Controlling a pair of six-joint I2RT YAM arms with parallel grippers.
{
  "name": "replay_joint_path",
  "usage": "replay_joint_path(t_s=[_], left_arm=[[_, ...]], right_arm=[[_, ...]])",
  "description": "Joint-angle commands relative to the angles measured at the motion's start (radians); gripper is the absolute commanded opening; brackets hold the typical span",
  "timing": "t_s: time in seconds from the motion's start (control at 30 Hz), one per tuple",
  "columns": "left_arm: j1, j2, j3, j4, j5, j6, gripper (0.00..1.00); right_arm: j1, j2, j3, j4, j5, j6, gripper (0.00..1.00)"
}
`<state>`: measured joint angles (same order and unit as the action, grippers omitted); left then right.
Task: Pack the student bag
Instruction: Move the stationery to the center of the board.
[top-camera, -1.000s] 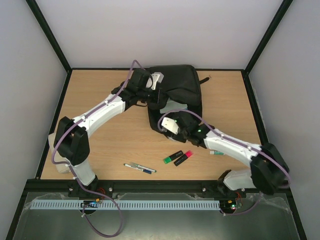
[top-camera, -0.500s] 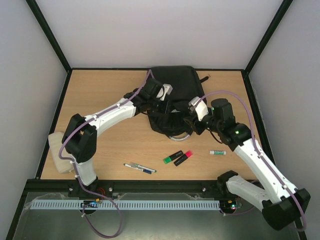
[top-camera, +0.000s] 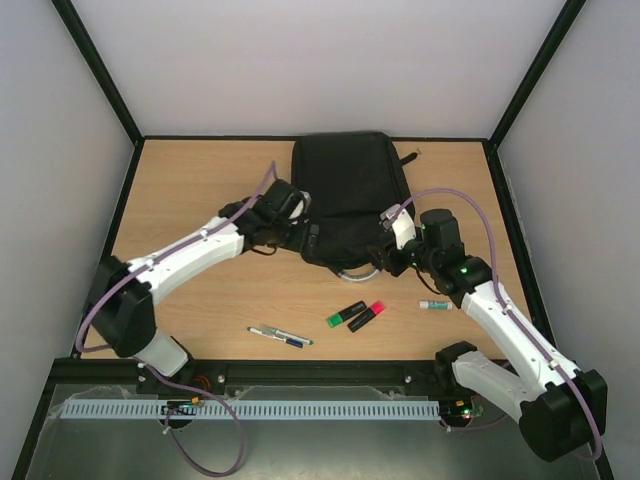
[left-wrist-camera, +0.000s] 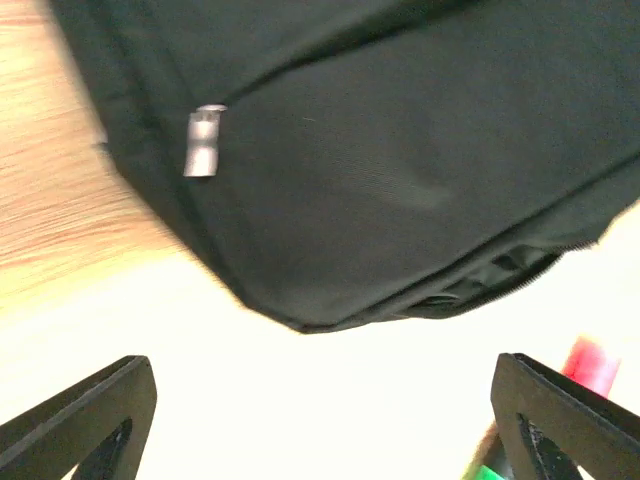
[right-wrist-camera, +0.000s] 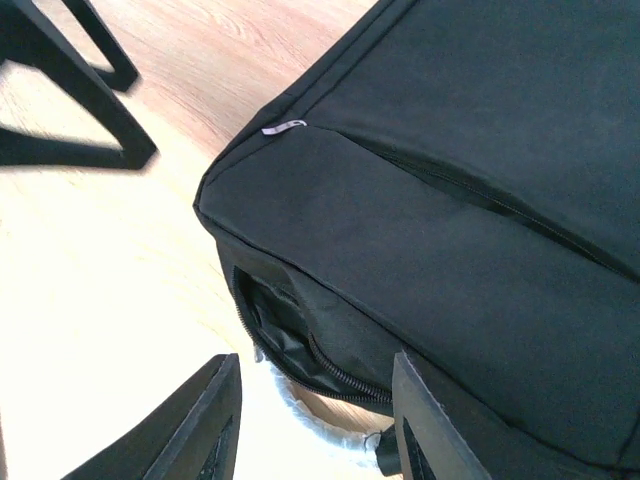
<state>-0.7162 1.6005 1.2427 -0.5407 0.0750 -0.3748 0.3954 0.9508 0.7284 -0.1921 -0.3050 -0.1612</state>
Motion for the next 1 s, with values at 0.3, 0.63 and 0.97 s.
replay_joint_path(t_s=[0.3, 0.63, 0.97], left_arm=[[0.480, -0.338, -0.198, -0.179, -0.358, -0.330, 0.99], [0.773, -0.171, -0.208, -0.458, -0.658, -0.610, 0.99], [1.021, -0.205, -0.447, -0.222, -0.518, -0.505, 1.00]], right_arm=[[-0.004, -0.045, -0.027, 0.005, 0.020, -0.020, 0.42], [-0.004, -0.041, -0.028, -0.005, 0.005, -0.031, 0.43], [-0.004, -0.027, -0.031, -0.014, -0.001, -0.037, 0.43]])
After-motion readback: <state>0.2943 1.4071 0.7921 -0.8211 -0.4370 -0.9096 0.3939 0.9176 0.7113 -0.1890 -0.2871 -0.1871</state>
